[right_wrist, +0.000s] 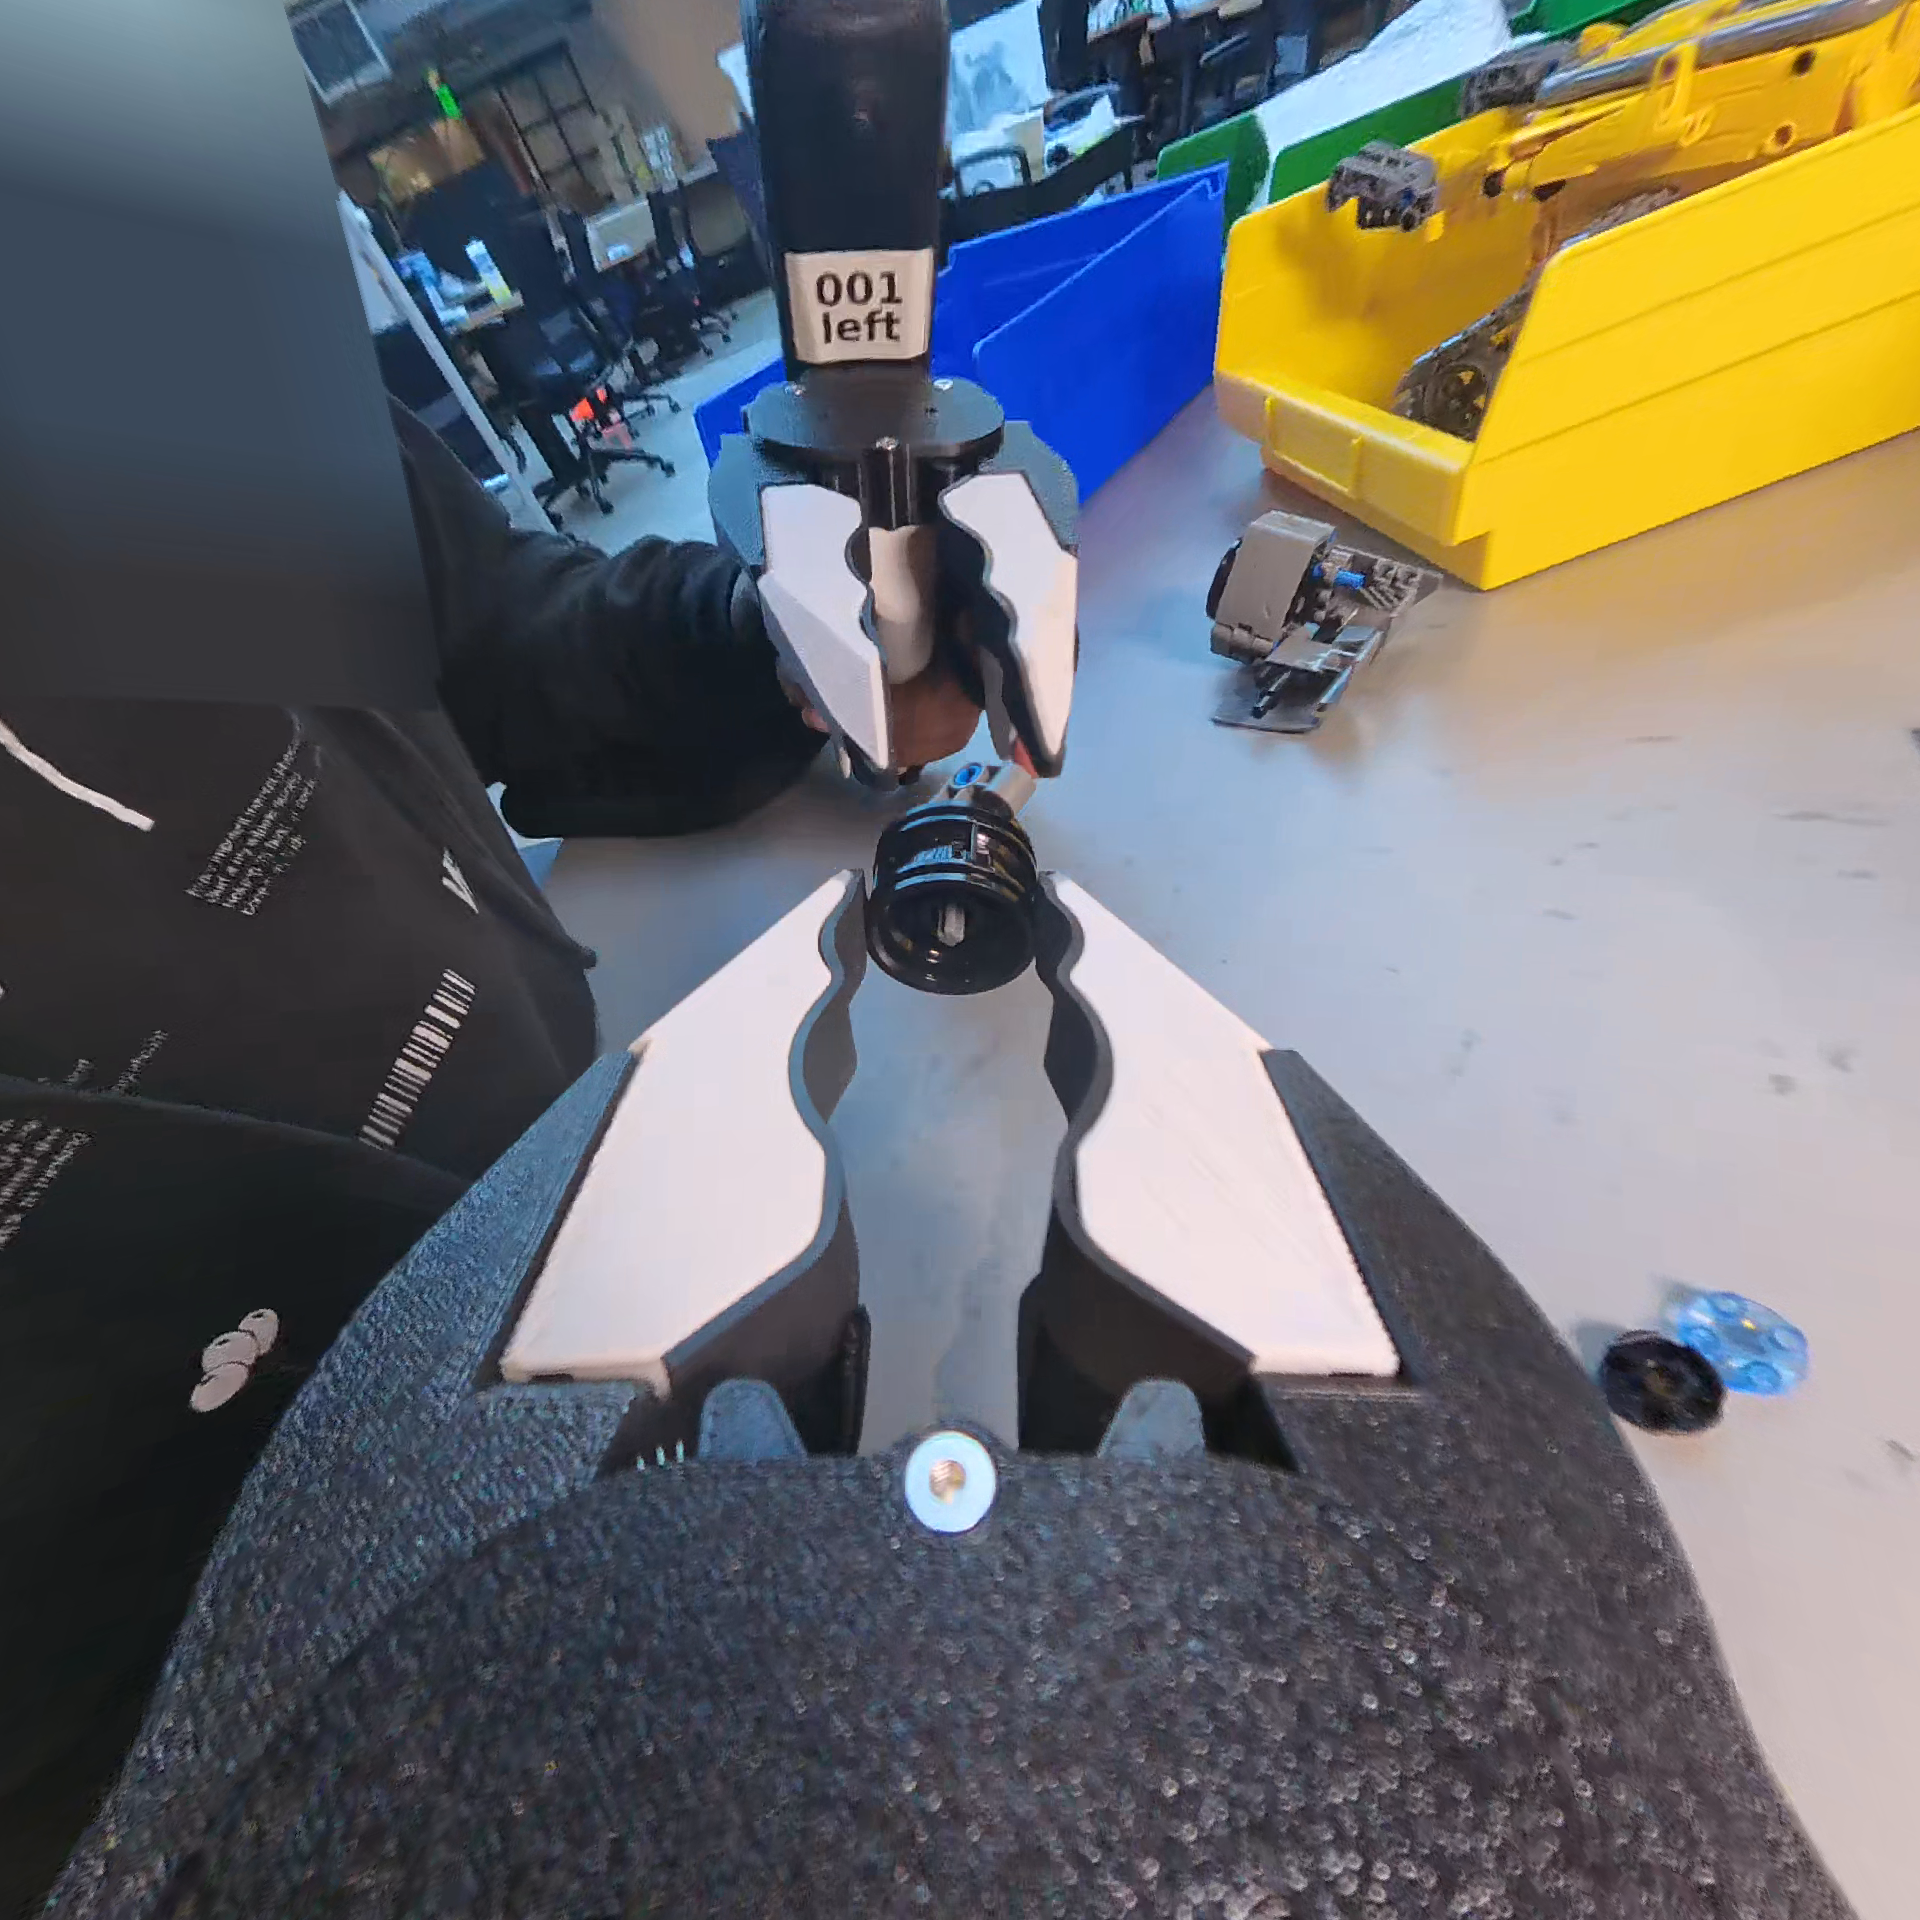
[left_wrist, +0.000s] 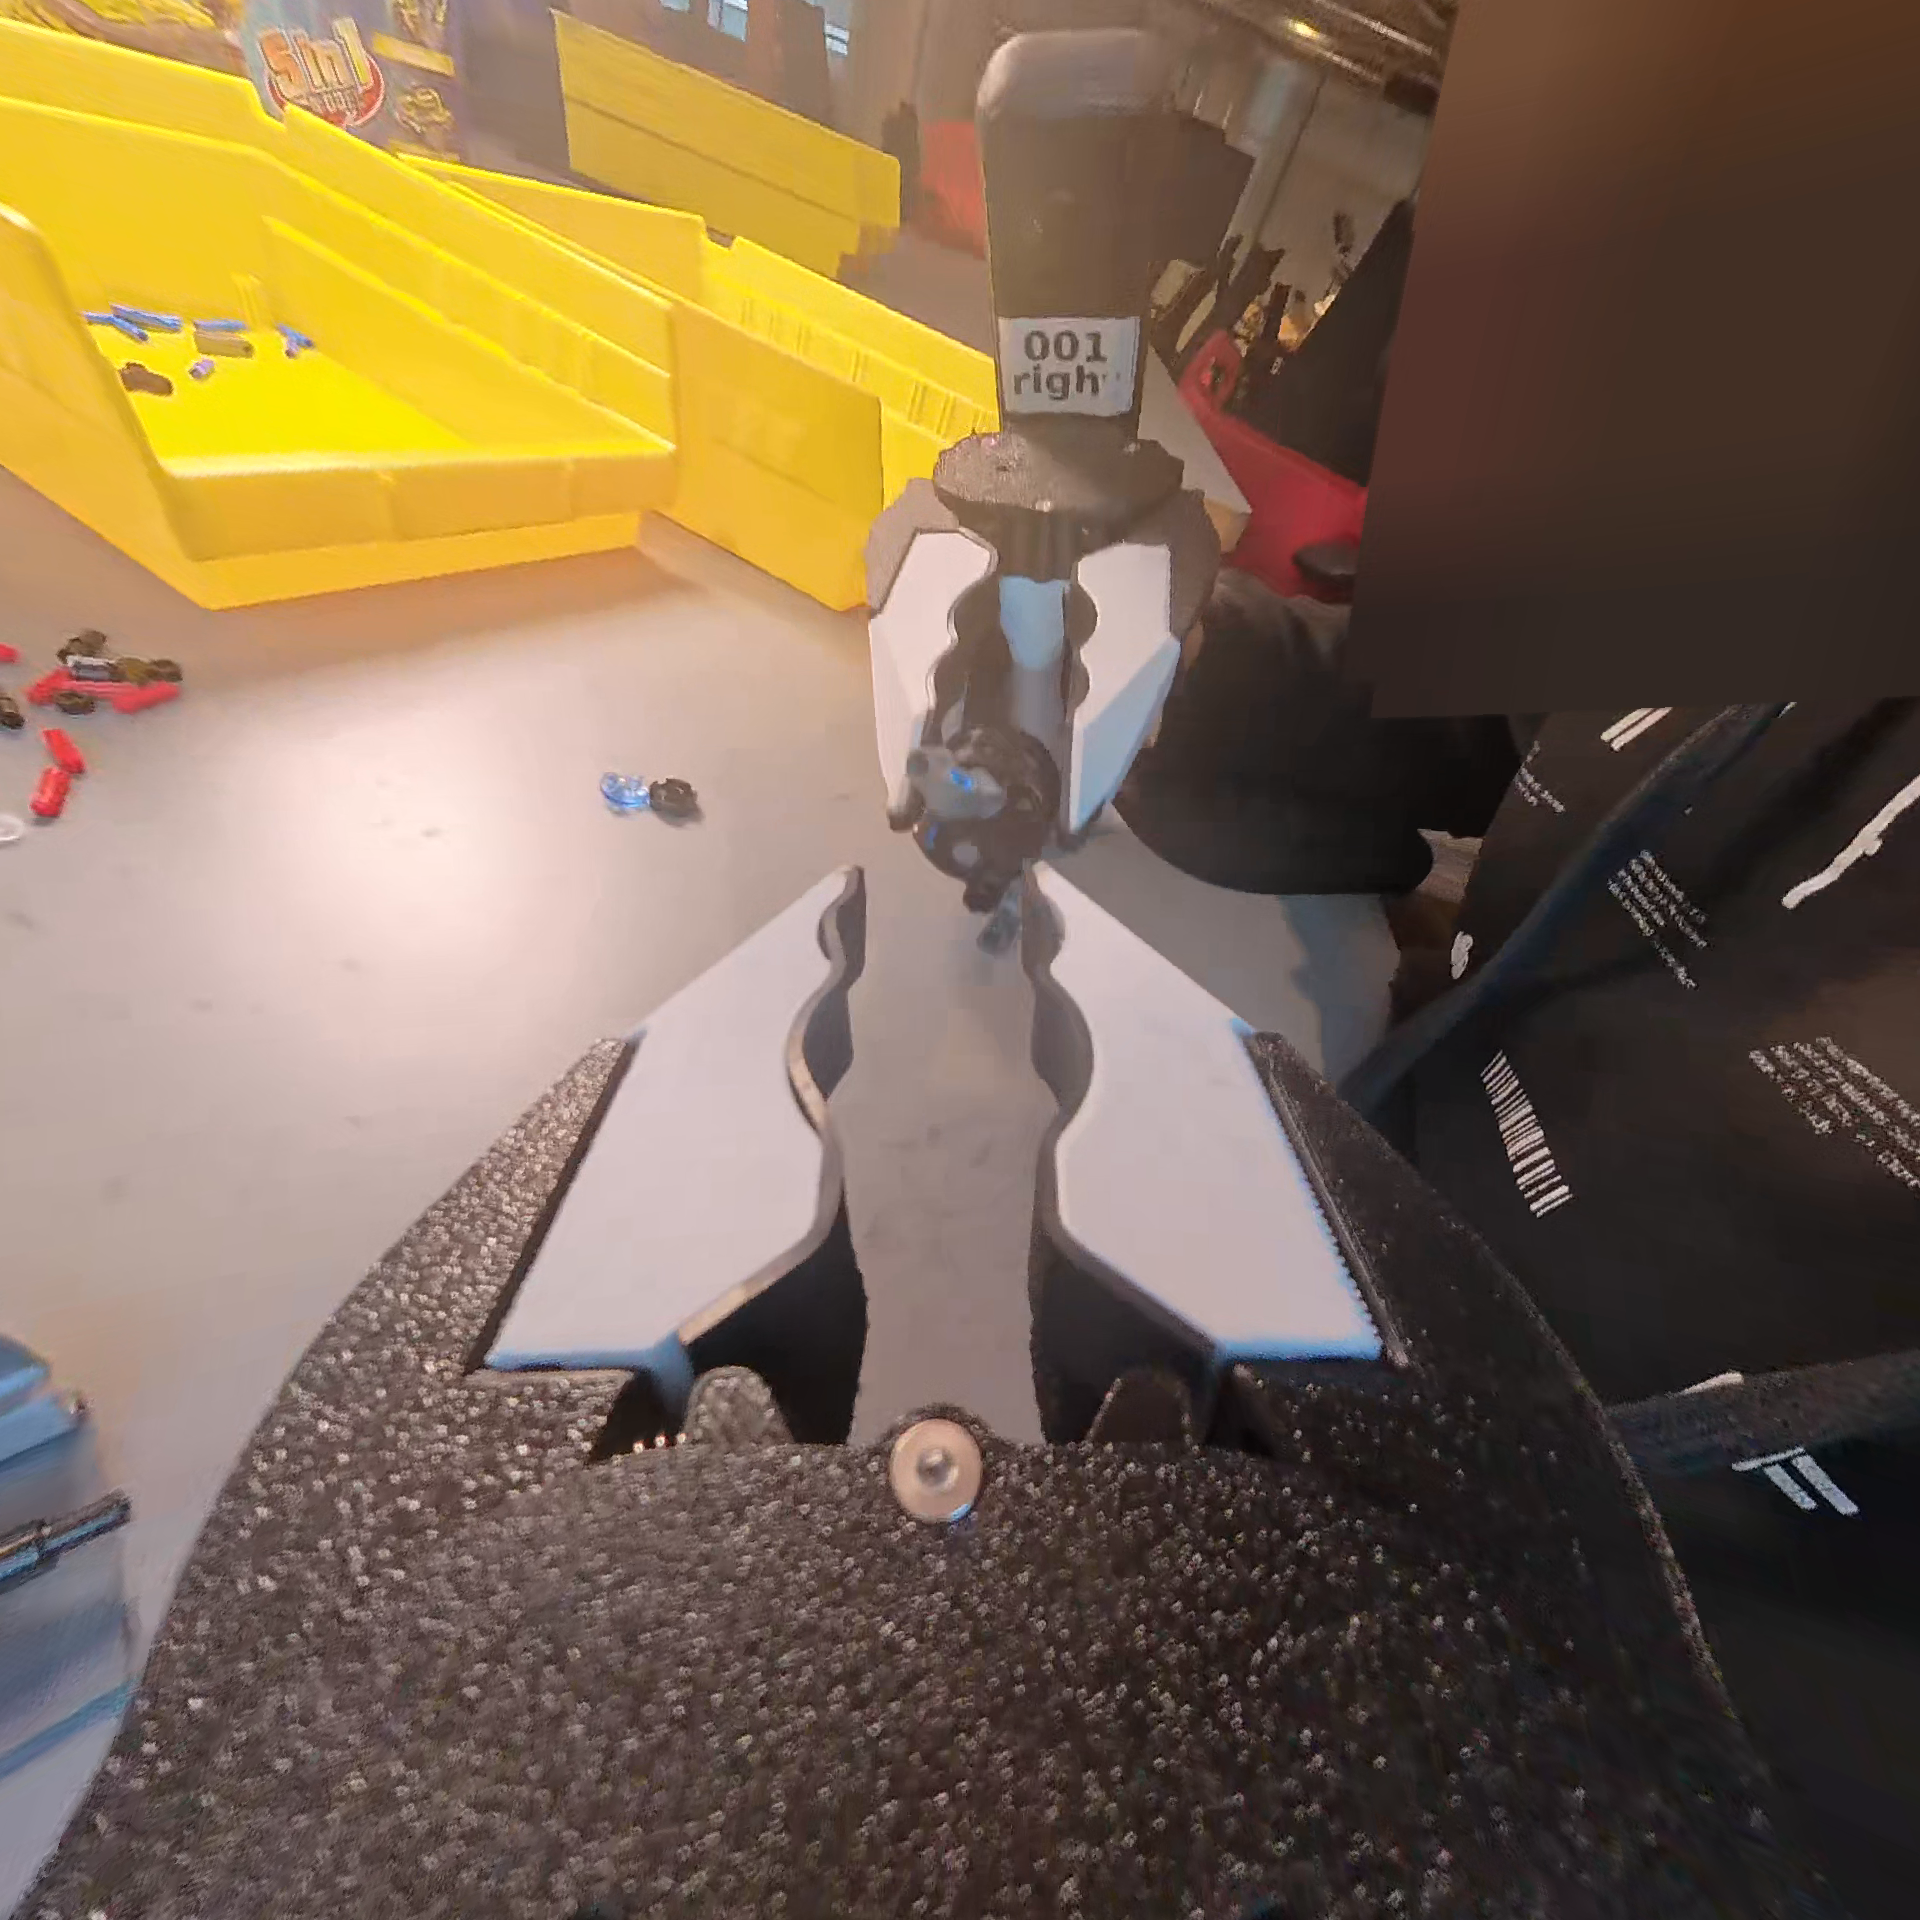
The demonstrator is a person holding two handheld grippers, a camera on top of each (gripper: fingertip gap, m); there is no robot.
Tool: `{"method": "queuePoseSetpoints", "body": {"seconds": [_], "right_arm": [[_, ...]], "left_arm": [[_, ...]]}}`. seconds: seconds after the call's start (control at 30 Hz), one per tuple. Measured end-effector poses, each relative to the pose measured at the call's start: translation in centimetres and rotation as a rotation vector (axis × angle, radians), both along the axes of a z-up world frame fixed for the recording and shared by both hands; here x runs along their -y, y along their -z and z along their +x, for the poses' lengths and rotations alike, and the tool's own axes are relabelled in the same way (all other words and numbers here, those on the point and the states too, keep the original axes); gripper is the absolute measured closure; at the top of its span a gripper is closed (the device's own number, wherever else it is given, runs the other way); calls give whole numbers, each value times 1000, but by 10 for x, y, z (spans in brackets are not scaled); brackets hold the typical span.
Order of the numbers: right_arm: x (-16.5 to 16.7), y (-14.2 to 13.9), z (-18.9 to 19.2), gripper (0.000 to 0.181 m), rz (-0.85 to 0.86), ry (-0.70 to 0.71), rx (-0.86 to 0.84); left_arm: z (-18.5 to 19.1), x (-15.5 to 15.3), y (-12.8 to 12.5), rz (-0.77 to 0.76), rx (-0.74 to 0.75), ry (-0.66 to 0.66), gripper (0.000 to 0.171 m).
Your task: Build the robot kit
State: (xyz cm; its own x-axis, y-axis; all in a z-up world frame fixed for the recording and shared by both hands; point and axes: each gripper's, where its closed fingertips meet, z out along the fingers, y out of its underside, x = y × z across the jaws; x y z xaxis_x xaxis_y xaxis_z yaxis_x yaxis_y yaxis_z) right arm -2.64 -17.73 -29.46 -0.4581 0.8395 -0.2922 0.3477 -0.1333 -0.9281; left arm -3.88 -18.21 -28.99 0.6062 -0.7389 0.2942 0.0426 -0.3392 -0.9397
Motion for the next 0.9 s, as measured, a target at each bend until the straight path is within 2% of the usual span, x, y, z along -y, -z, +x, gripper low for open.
{"method": "queuePoseSetpoints", "body": {"seconds": [0.27,0.4,0.47,0.57,0.7,0.9], "right_arm": [[8,-4,-2,149,86,19,-22],[9,-7,-4,148,206,50,-51],[8,-10,-6,148,292,85,-83],[6,-16,-8,148,351,127,-138],[13,-29,-2,146,231,82,-195],[19,-45,6,153,7,6,-217]], "left_arm": [[16,5,7,-7,-65,37,147],[18,8,10,-23,-69,51,157],[16,8,7,-50,-24,45,158],[12,8,-3,-106,130,71,159],[10,14,-15,-119,273,134,161],[13,21,-28,-105,368,204,161]]}}
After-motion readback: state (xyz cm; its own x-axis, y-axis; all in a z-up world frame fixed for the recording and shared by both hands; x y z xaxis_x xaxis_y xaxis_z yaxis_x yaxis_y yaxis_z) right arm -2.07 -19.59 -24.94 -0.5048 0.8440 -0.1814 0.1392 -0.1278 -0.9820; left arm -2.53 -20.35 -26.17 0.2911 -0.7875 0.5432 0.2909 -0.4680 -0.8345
